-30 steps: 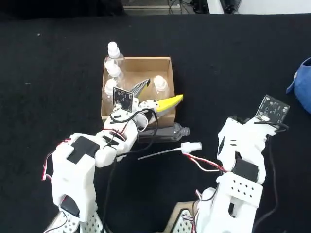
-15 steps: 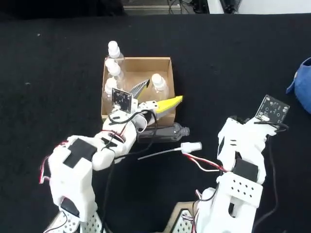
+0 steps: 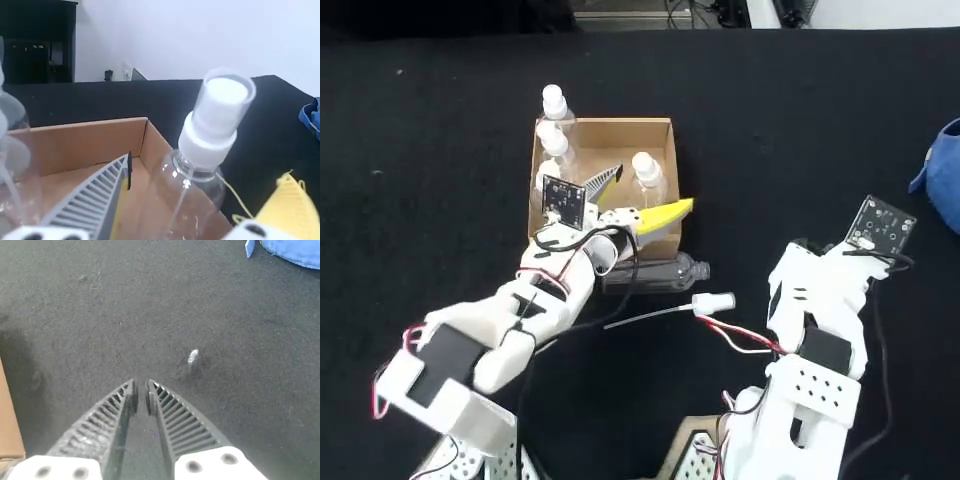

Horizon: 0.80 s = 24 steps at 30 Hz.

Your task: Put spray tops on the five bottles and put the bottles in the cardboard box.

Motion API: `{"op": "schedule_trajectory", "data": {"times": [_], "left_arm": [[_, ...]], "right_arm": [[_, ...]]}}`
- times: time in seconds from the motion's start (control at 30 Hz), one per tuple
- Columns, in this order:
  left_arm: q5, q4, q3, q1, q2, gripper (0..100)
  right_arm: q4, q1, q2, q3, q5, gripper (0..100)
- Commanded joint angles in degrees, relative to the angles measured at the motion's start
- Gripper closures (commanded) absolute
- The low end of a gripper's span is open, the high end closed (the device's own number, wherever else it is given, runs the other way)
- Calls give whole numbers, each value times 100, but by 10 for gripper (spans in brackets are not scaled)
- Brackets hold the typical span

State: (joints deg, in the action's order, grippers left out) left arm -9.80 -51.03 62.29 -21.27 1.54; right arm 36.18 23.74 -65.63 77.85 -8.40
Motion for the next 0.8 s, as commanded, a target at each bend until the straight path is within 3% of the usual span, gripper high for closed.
{"op": "schedule_trajectory", "data": {"times": [0.0,0.33,0.43,0.57,0.63,0.77], "left_arm": [[9,484,207,-4,-809,697],[9,1925,954,-13,-2585,705],[9,2655,1024,-22,-3200,790],[44,3560,1349,-251,-4202,982],[44,3965,1516,-347,-4747,941],[44,5116,1613,-338,-5793,972]], "right_arm": [[-167,-53,-163,-22,9,984],[-290,-53,-163,4,9,984],[-563,-53,-163,154,9,984],[-695,-44,-163,233,9,984],[-695,-44,-163,233,9,984],[-695,-53,-163,233,-18,984]]}}
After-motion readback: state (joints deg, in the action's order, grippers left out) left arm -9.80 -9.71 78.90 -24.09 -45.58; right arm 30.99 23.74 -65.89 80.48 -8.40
